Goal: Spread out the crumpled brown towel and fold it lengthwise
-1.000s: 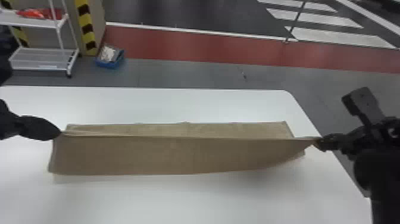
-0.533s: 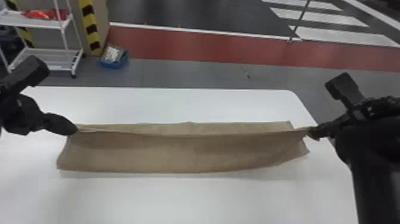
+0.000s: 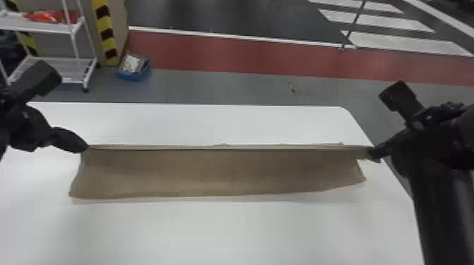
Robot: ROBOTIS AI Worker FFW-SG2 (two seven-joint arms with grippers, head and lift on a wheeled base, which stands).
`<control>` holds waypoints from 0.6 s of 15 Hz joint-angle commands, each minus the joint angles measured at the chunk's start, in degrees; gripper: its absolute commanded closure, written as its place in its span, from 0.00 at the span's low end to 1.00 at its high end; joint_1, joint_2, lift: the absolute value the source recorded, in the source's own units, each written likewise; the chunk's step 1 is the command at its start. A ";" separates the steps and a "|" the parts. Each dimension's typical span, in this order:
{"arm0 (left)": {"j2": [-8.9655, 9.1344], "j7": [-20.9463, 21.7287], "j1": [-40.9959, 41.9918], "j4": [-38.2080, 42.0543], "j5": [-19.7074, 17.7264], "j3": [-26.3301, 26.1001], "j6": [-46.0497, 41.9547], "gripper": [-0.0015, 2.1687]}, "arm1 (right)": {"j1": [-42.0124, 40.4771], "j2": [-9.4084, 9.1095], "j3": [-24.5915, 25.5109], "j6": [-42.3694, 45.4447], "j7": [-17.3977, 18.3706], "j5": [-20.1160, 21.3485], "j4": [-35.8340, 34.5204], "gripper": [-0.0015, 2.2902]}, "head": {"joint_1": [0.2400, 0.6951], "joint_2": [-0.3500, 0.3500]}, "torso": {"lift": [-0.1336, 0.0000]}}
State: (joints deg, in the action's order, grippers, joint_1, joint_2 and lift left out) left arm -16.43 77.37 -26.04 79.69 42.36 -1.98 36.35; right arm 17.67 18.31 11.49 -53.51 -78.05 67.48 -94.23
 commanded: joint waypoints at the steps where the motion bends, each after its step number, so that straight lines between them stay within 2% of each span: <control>1: 0.08 -0.73 -0.59 -1.11 0.01 -0.04 0.00 0.91 | 1.66 0.41 -0.68 0.11 -0.27 0.28 2.56 0.59 | 1.00 0.21 | 0.07; 9: 0.79 -2.49 -1.56 -3.92 1.24 -0.30 0.00 0.91 | 5.18 0.32 -2.53 1.69 -0.27 0.81 7.04 0.59 | 1.00 0.23 | 0.07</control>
State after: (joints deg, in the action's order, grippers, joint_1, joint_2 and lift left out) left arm -15.64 74.96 -27.59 75.96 43.19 -2.29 36.35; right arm 22.04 18.67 8.99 -52.36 -78.05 68.58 -87.89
